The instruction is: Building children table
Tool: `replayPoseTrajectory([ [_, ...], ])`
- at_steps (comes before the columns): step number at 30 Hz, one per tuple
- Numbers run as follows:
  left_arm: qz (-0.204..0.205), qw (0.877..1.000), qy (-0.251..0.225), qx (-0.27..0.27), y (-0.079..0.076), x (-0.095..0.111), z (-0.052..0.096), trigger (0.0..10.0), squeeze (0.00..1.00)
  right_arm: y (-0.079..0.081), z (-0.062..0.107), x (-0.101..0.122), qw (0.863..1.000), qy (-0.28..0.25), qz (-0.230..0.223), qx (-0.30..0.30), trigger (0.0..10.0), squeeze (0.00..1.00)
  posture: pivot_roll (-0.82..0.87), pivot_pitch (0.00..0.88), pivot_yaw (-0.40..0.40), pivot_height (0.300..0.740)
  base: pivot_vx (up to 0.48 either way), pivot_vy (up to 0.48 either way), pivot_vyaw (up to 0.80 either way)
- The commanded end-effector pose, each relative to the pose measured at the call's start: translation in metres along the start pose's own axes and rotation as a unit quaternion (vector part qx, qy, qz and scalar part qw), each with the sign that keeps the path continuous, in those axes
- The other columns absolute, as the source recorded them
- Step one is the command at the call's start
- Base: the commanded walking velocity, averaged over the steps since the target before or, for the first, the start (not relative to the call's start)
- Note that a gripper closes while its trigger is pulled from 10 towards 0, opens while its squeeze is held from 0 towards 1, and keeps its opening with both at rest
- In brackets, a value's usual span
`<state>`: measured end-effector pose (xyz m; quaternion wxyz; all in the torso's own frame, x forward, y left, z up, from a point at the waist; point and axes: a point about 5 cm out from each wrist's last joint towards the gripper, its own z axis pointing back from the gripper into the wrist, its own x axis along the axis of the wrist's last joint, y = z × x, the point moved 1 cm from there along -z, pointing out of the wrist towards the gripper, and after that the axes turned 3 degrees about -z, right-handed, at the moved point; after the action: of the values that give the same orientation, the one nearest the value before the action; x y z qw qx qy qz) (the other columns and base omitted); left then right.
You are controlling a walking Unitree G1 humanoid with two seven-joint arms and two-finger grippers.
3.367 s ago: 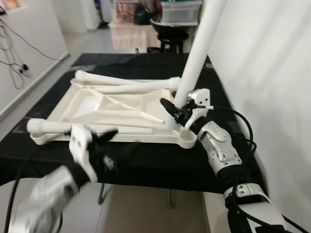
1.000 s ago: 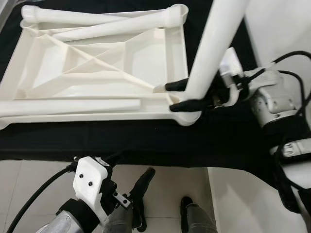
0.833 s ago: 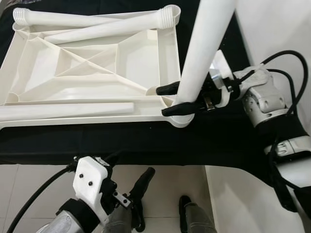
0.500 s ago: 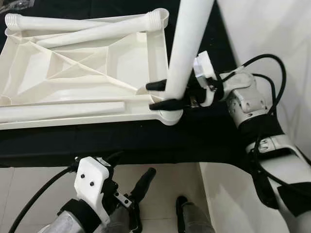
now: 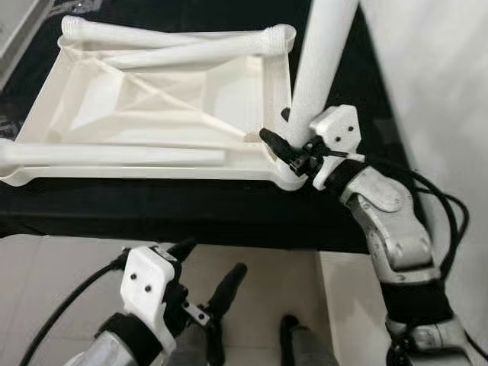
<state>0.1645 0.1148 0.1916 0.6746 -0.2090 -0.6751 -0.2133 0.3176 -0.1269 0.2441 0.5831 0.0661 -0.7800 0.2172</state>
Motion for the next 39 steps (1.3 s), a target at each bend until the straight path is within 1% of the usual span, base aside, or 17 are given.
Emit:
replayPoseTrajectory([
  [1, 0.005, 1.000, 0.008, -0.009, -0.002, -0.005, -0.003, 10.0, 0.00, -0.012, 0.024, -0.084, 0.974, 0.192, -0.069, -0.097, 10.0, 0.00, -0.03, 0.412, 0.037, 0.740, 0.000, 0.000, 0.00],
  [6, 0.001, 1.000, 0.012, -0.005, 0.002, -0.007, -0.003, 10.0, 0.00, -0.009, 0.022, -0.088, 0.973, 0.193, -0.072, -0.108, 10.0, 0.00, -0.03, 0.398, 0.039, 0.740, 0.000, 0.000, 0.00],
  [13, -0.005, 1.000, 0.013, -0.002, 0.005, -0.009, -0.005, 10.0, 0.00, -0.004, 0.023, -0.082, 0.966, 0.205, -0.089, -0.130, 10.0, 0.00, -0.03, 0.387, 0.044, 0.740, 0.000, 0.000, 0.00],
  [14, -0.006, 1.000, 0.014, -0.002, 0.006, -0.009, -0.005, 10.0, 0.00, -0.006, 0.023, -0.081, 0.963, 0.207, -0.100, -0.142, 10.0, 0.00, -0.03, 0.381, 0.048, 0.740, 0.000, 0.000, 0.00],
  [16, -0.006, 1.000, 0.014, -0.002, 0.006, -0.009, -0.005, 10.0, 0.00, -0.006, 0.023, -0.081, 0.963, 0.207, -0.100, -0.142, 10.0, 0.00, -0.03, 0.381, 0.048, 0.740, 0.000, 0.000, 0.00],
  [17, -0.008, 1.000, 0.016, -0.002, 0.007, -0.011, -0.005, 10.0, 0.00, -0.014, 0.025, -0.082, 0.957, 0.205, -0.123, -0.165, 10.0, 0.00, -0.02, 0.377, 0.052, 0.740, 0.000, 0.000, 0.00],
  [23, -0.009, 1.000, 0.017, -0.002, 0.009, -0.011, -0.005, 10.0, 0.00, -0.021, 0.027, -0.085, 0.951, 0.206, -0.130, -0.190, 10.0, 0.00, -0.02, 0.374, 0.055, 0.740, 0.000, 0.000, 0.00],
  [24, -0.010, 1.000, 0.018, -0.002, 0.009, -0.012, -0.005, 10.0, 0.00, -0.024, 0.029, -0.086, 0.948, 0.199, -0.141, -0.206, 10.0, 0.00, -0.02, 0.373, 0.057, 0.740, 0.000, 0.000, 0.00],
  [28, -0.011, 1.000, 0.017, -0.006, 0.008, -0.012, -0.007, 10.0, 0.00, -0.024, 0.033, -0.087, 0.947, 0.173, -0.166, -0.214, 10.0, 0.00, -0.02, 0.374, 0.061, 0.740, 0.000, 0.000, 0.00],
  [30, -0.012, 1.000, 0.018, -0.009, 0.009, -0.013, -0.008, 10.0, 0.00, -0.018, 0.035, -0.085, 0.963, 0.137, -0.161, -0.168, 10.0, 0.00, -0.02, 0.373, 0.069, 0.740, 0.000, 0.000, 0.00],
  [31, -0.012, 1.000, 0.018, -0.009, 0.009, -0.013, -0.008, 10.0, 0.00, -0.018, 0.035, -0.085, 0.963, 0.137, -0.161, -0.168, 10.0, 0.00, -0.02, 0.373, 0.069, 0.740, 0.000, 0.000, 0.00],
  [33, -0.013, 1.000, 0.019, -0.009, 0.010, -0.014, -0.008, 10.0, 0.00, -0.012, 0.035, -0.083, 0.973, 0.119, -0.148, -0.129, 10.0, 0.00, -0.02, 0.373, 0.071, 0.740, 0.000, 0.000, 0.00],
  [34, -0.013, 1.000, 0.019, -0.009, 0.010, -0.014, -0.008, 10.0, 0.00, -0.012, 0.035, -0.083, 0.973, 0.119, -0.148, -0.129, 10.0, 0.00, -0.02, 0.373, 0.071, 0.740, 0.000, 0.000, 0.00],
  [36, -0.015, 1.000, 0.020, -0.009, 0.012, -0.014, -0.008, 10.0, 0.00, -0.007, 0.035, -0.083, 0.984, 0.108, -0.116, -0.083, 10.0, 0.00, -0.01, 0.369, 0.073, 0.740, 0.000, 0.000, 0.00],
  [37, -0.015, 1.000, 0.020, -0.009, 0.012, -0.014, -0.008, 10.0, 0.00, -0.007, 0.035, -0.083, 0.984, 0.108, -0.116, -0.083, 10.0, 0.00, -0.01, 0.369, 0.073, 0.740, 0.000, 0.000, 0.00],
  [38, -0.017, 1.000, 0.020, -0.009, 0.012, -0.014, -0.008, 10.0, 0.00, -0.004, 0.034, -0.084, 0.989, 0.109, -0.086, -0.052, 10.0, 0.00, -0.01, 0.366, 0.073, 0.740, 0.000, 0.000, 0.00],
  [39, -0.017, 1.000, 0.020, -0.009, 0.012, -0.014, -0.008, 10.0, 0.00, -0.004, 0.034, -0.084, 0.989, 0.109, -0.086, -0.052, 10.0, 0.00, -0.01, 0.366, 0.073, 0.740, 0.000, 0.000, 0.00],
])
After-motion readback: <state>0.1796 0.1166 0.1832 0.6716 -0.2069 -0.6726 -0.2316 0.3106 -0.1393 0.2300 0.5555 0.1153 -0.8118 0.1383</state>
